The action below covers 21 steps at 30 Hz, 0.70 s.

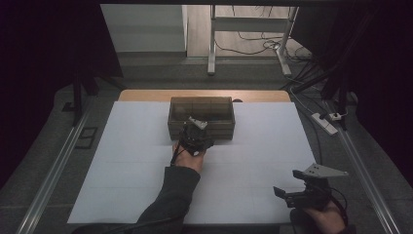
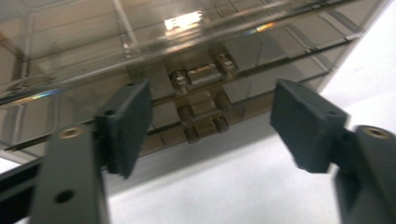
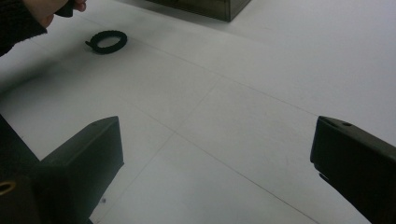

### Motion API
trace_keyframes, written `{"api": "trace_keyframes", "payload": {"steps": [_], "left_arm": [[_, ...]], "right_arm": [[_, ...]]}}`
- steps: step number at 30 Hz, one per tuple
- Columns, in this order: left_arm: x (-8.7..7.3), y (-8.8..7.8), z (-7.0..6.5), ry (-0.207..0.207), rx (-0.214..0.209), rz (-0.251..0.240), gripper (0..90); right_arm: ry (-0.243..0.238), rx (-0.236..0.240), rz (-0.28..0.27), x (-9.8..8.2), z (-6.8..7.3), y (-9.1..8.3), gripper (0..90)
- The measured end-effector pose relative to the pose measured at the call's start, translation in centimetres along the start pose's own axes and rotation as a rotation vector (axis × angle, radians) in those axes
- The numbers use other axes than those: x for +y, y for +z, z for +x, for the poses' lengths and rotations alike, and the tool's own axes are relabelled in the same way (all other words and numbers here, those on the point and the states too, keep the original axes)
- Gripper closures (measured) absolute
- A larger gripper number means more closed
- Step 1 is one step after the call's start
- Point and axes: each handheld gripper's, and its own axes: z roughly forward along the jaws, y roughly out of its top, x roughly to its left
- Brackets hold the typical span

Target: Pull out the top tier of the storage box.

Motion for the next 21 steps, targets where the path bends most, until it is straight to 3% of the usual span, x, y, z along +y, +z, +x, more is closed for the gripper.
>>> {"api": "trace_keyframes", "payload": {"steps": [1, 10, 11, 14, 15, 19, 21], "left_arm": [[0.1, 0.1, 0.0, -0.020, 0.007, -0.001, 37.6], [0.3, 0.4, -0.3, -0.067, 0.040, 0.016, 49.6], [0.5, 0.5, -0.4, -0.090, 0.042, 0.023, 50.4], [0.6, 0.6, -0.6, -0.109, 0.043, 0.028, 50.6], [0.8, 0.6, -0.7, -0.144, 0.044, 0.033, 50.6], [1.1, 0.6, -1.0, -0.194, 0.060, 0.042, 50.3], [1.2, 0.7, -1.1, -0.198, 0.067, 0.045, 50.3]], "right_arm": [[0.000, 0.002, 0.000, 0.0, 0.0, 0.0, 2.5], [0.005, 0.005, 0.000, 0.0, 0.0, 0.0, 2.5], [0.005, 0.006, 0.000, 0.0, 0.0, 0.0, 2.5], [0.005, 0.006, 0.000, 0.0, 0.0, 0.0, 2.5], [0.005, 0.006, 0.000, 0.0, 0.0, 0.0, 2.5], [0.002, 0.006, 0.000, 0.0, 0.0, 0.0, 2.5], [0.001, 0.006, 0.000, 0.0, 0.0, 0.0, 2.5]]}}
